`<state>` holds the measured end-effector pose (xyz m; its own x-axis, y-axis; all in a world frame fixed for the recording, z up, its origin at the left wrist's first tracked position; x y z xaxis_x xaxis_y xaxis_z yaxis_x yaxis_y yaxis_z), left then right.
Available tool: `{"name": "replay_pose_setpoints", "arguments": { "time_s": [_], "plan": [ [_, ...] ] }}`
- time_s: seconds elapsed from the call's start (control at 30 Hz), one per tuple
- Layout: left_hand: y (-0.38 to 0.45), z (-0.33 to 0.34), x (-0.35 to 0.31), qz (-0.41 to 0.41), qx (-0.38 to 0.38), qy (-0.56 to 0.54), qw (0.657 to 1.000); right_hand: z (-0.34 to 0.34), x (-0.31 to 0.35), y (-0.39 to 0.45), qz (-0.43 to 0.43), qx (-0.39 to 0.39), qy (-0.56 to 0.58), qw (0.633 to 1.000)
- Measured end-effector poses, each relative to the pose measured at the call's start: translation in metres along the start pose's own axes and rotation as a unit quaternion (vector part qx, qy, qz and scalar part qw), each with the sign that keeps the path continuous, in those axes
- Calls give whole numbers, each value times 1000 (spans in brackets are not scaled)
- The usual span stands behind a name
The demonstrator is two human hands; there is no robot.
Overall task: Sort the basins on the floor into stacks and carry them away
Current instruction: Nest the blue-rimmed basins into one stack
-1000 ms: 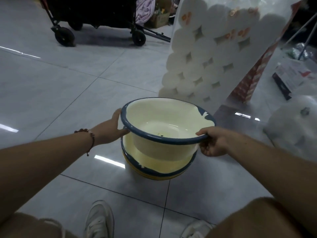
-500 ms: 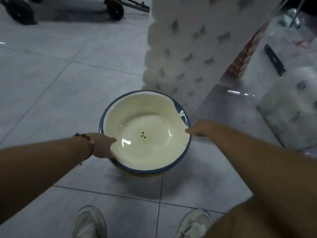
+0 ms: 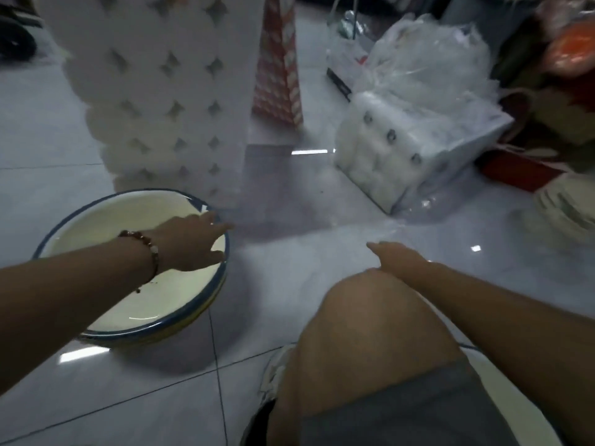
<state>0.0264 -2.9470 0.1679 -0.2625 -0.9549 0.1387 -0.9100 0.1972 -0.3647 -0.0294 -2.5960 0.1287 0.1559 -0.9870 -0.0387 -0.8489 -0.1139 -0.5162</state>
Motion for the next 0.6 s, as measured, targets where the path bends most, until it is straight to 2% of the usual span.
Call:
{"name": "replay_pose_setpoints", "arguments": {
  "time_s": [0.13, 0.27, 0.37, 0.6],
  "plan": [
    [14, -29, -61, 40, 5, -5, 999, 78, -117, -56, 114, 31, 41, 992],
    [13, -27, -98, 78, 4, 13, 997, 144, -174, -100, 179, 62, 111, 976],
    [12, -11, -102, 80, 33, 9, 996, 185, -192, -116, 195, 66, 164, 965],
    [26, 40, -69, 45, 67, -25, 996, 236, -158, -107, 187, 128, 228, 947]
  ]
}}
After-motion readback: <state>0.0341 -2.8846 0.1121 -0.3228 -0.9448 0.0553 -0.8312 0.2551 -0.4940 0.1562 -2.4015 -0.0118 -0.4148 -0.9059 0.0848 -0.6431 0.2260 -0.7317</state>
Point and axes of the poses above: each hand's wrist, its own y-axis towards the middle knuckle, its own z-axis out of the palm, x = y × z, the point moved 10 cm from there along y, towards the middle knuckle, and after that the axes turned 5 degrees about y, right-handed, at the moved point
